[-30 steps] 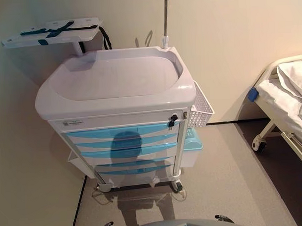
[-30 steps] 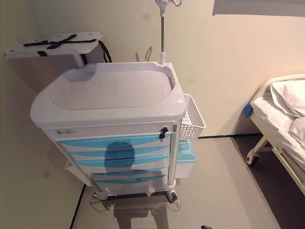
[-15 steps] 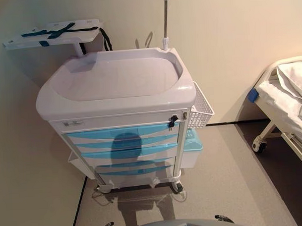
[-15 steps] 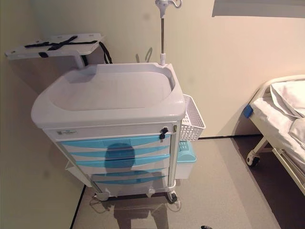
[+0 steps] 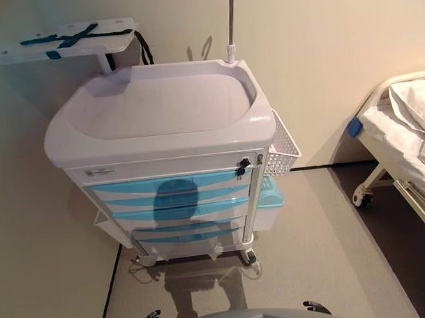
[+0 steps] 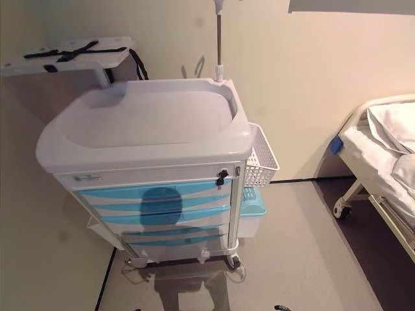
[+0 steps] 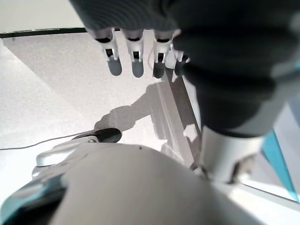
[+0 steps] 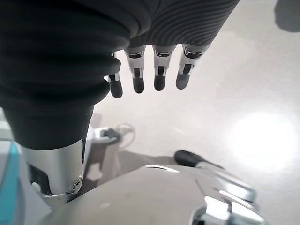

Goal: Open the drawer and pick up the medicine

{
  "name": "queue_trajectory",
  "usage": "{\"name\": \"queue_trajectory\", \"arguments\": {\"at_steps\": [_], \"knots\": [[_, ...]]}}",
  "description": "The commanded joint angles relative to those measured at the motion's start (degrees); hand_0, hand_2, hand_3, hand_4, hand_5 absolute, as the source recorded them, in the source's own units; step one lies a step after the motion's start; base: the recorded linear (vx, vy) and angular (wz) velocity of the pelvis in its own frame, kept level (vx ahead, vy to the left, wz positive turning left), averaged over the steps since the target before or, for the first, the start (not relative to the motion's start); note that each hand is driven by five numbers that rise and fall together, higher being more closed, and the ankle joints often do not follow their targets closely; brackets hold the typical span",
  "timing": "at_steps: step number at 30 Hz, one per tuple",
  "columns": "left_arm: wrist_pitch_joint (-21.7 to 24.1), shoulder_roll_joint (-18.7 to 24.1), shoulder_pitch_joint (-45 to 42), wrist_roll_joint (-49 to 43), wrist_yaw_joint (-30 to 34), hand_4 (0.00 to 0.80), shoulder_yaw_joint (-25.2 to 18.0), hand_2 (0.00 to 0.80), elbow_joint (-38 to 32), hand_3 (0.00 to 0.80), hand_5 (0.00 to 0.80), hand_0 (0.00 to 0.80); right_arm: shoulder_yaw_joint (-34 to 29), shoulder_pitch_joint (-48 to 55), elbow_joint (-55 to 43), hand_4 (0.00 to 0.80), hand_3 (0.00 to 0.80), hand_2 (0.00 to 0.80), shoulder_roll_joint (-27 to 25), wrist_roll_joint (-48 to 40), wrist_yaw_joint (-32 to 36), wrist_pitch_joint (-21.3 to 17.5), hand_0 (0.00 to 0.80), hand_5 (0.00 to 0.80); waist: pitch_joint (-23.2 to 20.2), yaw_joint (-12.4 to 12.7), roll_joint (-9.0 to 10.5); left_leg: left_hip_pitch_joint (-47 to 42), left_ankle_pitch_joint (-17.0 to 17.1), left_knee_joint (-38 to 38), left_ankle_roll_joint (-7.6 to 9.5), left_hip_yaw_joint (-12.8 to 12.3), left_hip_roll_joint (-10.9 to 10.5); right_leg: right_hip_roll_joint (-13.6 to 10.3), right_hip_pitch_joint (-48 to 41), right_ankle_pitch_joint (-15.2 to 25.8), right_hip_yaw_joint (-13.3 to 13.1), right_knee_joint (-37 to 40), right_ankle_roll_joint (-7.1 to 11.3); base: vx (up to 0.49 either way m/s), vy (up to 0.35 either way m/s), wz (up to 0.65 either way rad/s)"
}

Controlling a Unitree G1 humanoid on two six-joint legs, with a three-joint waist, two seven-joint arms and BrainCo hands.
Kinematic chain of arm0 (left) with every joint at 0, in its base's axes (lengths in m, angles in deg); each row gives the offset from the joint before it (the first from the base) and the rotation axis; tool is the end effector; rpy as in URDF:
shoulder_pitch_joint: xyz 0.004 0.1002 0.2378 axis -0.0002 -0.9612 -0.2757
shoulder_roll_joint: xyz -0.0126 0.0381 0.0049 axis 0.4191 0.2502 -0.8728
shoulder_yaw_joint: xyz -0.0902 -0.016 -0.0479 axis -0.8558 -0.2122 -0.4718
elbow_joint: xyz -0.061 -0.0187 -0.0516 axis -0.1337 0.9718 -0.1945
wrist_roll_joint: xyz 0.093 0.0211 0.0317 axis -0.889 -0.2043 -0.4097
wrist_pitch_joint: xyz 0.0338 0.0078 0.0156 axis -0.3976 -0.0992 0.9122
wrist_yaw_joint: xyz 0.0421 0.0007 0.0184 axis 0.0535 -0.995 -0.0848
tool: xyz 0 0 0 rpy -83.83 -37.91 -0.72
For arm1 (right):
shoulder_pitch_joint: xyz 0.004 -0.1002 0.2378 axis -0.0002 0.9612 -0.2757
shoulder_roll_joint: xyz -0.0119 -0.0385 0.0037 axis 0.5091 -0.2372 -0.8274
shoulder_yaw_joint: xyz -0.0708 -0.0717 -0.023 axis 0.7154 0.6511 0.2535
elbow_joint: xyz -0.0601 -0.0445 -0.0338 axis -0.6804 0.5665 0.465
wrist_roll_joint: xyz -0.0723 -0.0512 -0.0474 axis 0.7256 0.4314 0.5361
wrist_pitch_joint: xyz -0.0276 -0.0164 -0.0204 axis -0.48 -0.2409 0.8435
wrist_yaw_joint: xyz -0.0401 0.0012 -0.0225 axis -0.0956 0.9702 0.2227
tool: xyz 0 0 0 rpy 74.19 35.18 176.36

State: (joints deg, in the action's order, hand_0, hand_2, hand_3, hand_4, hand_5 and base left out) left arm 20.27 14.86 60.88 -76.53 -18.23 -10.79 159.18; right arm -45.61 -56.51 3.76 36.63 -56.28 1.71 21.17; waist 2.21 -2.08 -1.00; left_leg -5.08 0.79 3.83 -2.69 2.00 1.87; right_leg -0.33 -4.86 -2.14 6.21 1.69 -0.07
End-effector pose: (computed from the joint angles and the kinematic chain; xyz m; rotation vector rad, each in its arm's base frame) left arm 0.0412 0.2090 -0.1225 0.2943 1.1922 0.0291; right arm 0.0483 -0.2159 -0.1207 -0.3592 1.2117 -0.0049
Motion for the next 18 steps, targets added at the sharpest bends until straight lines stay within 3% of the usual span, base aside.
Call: {"name": "queue_trajectory", "arguments": {"at_steps": [1,13,18], "knots": [[1.44,0.37,4.24,0.63,-1.67,0.000,0.43,0.000,-0.17,0.000,0.000,0.000,1.79,-3.94,-1.15,0.000,0.000,0.000,-0.83,-0.68,-1.40,-2.27,0.000,0.000,3.04,0.69,3.88,4.46,-4.02,-5.93,4.37,-1.87,-5.25,-3.90,6.70,2.96,-1.37,-5.08,5.91,-0.162,0.053,-0.10],[3.73,1.85,13.70,11.40,-6.11,0.000,-1.20,0.000,-5.37,0.000,0.000,0.000,2.62,-9.10,-2.82,0.000,0.000,0.000,-2.46,-2.70,-3.81,-3.03,0.000,0.000,8.37,-0.58,4.23,17.84,-3.99,-13.15,5.16,-4.57,-6.27,-4.64,22.39,2.52,-4.49,-14.48,5.66,-0.104,0.040,-0.16],[5.82,1.79,17.23,18.99,-7.60,0.000,-1.58,0.000,-12.78,0.000,0.000,0.000,2.64,-10.43,-4.09,0.000,0.000,0.000,-3.66,-3.33,-4.80,-3.48,0.000,0.000,9.56,-0.84,4.45,25.06,-4.72,-18.22,5.54,-5.10,-6.65,-4.94,29.27,2.24,-5.93,-18.30,5.35,-0.106,0.025,-0.03]]}}
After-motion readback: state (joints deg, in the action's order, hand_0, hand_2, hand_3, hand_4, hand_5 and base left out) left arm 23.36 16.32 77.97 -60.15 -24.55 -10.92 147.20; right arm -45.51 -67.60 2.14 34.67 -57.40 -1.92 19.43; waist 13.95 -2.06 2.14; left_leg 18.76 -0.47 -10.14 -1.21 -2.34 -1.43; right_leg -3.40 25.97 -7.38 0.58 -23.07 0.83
